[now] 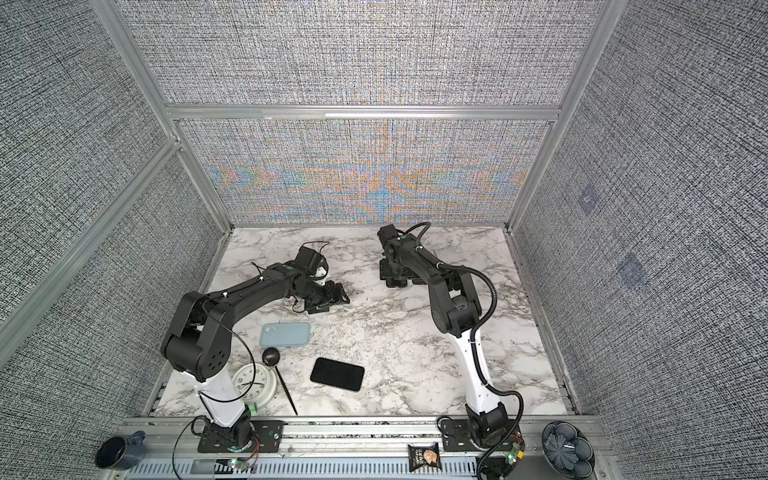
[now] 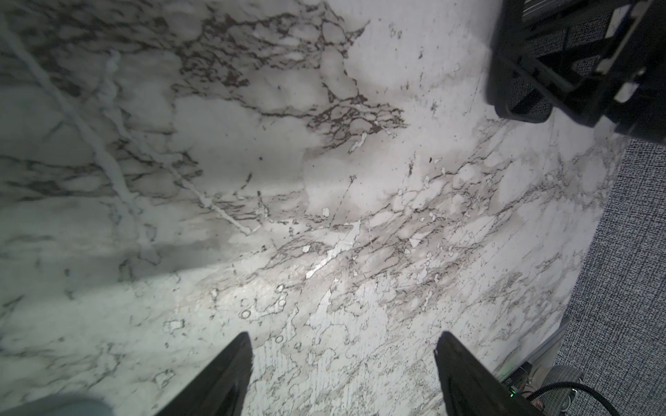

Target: Put the phone into the phone case

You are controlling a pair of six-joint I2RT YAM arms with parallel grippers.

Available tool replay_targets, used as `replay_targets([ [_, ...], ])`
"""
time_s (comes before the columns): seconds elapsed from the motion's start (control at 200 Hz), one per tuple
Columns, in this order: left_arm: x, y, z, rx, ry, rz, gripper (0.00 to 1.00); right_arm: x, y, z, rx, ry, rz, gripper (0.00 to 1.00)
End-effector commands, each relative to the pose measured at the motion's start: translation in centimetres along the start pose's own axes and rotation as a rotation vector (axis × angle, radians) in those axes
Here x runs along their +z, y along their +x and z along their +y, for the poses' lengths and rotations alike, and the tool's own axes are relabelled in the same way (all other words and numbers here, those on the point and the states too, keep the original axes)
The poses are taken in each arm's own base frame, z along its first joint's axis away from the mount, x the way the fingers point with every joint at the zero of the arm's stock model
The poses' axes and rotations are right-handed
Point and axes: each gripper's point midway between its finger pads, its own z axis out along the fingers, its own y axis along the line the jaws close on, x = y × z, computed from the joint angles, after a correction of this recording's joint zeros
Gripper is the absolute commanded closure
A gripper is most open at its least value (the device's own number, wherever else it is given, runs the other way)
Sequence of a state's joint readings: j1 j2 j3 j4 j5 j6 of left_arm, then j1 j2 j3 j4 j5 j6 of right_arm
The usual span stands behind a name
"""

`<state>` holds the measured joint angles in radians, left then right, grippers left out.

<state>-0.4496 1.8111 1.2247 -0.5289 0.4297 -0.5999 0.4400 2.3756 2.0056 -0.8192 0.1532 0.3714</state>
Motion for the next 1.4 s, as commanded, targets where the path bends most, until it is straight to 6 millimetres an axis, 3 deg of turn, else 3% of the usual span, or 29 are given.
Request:
replay_targets([
  [0.0,-0.1,0.1,-0.2,0.006,0.01,0.004,0.19,0.3,-0.2,0.0,-0.012,0.01,0.004,0.35],
  [0.755,-0.4,0.6,0.3,-0.006,0.01,-0.011,0.17,1.3,-0.3,-0.5,0.033,0.015,0.017,0.31],
  [0.915,-0.5,0.5,0.1,-0.002,0.022,-0.019,0.17,0.8,-0.6,-0.4,0.012,0.013,0.008,0.18],
  [1.04,-0.7,0.3,-0.2,0.0,0.033,-0.034,0.17,0.6,-0.6,-0.4,0.007,0.016,0.01,0.14],
  [1.275,-0.9,0.3,-0.3,0.005,0.041,-0.047,0.16,-0.7,-1.0,-0.4,-0.007,0.016,-0.002,0.12],
  [1.396,-1.3,0.6,-0.3,0.008,0.044,-0.054,0.16,-2.8,-1.3,-0.3,-0.02,0.008,-0.027,0.12],
])
